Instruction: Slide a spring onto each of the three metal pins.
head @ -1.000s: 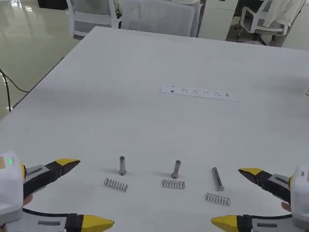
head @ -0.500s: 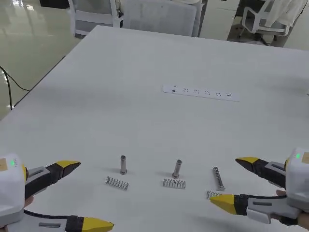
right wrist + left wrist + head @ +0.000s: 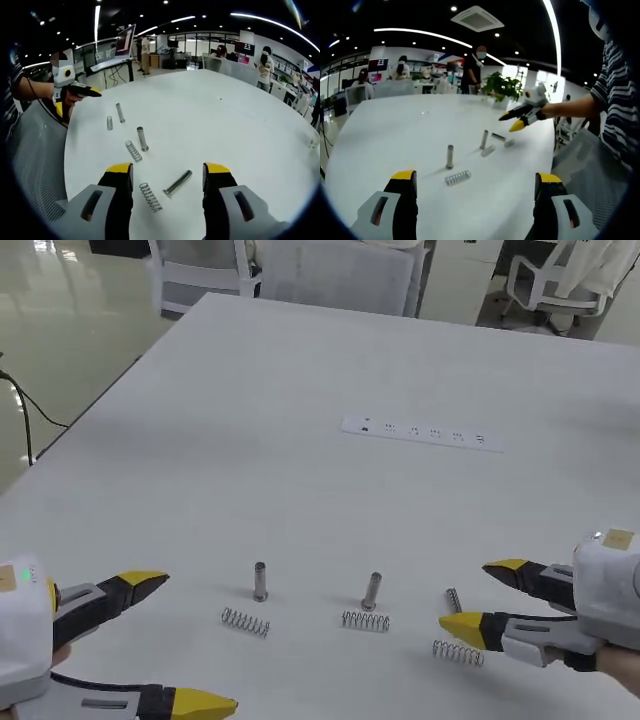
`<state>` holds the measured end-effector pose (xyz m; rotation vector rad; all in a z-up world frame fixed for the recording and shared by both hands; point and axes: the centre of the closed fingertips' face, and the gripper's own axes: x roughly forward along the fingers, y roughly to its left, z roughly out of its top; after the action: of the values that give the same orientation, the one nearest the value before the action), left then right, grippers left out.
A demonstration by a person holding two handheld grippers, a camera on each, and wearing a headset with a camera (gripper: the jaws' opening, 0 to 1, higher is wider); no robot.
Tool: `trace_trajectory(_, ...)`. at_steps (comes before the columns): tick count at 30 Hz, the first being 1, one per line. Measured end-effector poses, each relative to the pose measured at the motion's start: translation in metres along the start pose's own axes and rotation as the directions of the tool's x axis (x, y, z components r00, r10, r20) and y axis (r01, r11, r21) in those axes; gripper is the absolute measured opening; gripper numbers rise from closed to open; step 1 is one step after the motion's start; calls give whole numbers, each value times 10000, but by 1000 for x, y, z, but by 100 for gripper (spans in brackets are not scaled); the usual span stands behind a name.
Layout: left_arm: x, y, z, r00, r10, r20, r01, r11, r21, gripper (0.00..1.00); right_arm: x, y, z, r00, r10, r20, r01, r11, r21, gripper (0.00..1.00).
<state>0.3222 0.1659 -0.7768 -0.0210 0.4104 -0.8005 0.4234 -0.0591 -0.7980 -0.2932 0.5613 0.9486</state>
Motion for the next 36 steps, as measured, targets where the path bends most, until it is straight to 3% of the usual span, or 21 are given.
trace_trajectory(5,0,-1,0,10000,-21,-49,21,10000,-14,95,8,-8,-4,9994,-95,-335,96,10000,19,51)
trace_trajectory(8,0,-2,1,10000,-28,-33,28,10000,-3,95,11,-13,-12,9960,-154,-880,202,9984,535,47)
trace_trajectory(11,-2,-1,2,10000,-14,-28,14,10000,16,95,13,-16,-13,9954,-90,-956,177,9958,903,42)
trace_trajectory(21,-3,1,4,10000,37,-36,-37,10000,23,95,23,-24,-22,9902,-60,-1397,391,9711,2355,26)
trace_trajectory(26,-3,-1,4,10000,-7,-67,8,10000,39,95,28,-28,-28,9853,-212,-1693,643,9654,2529,23)
trace_trajectory(29,-4,0,5,10000,48,-29,-48,10000,52,94,29,-33,-33,9820,-345,-1857,885,9528,2905,22)
trace_trajectory(36,-5,-1,2,10000,22,-45,-22,10000,-23,94,31,-31,-38,9773,-287,-2097,951,9447,3138,18)
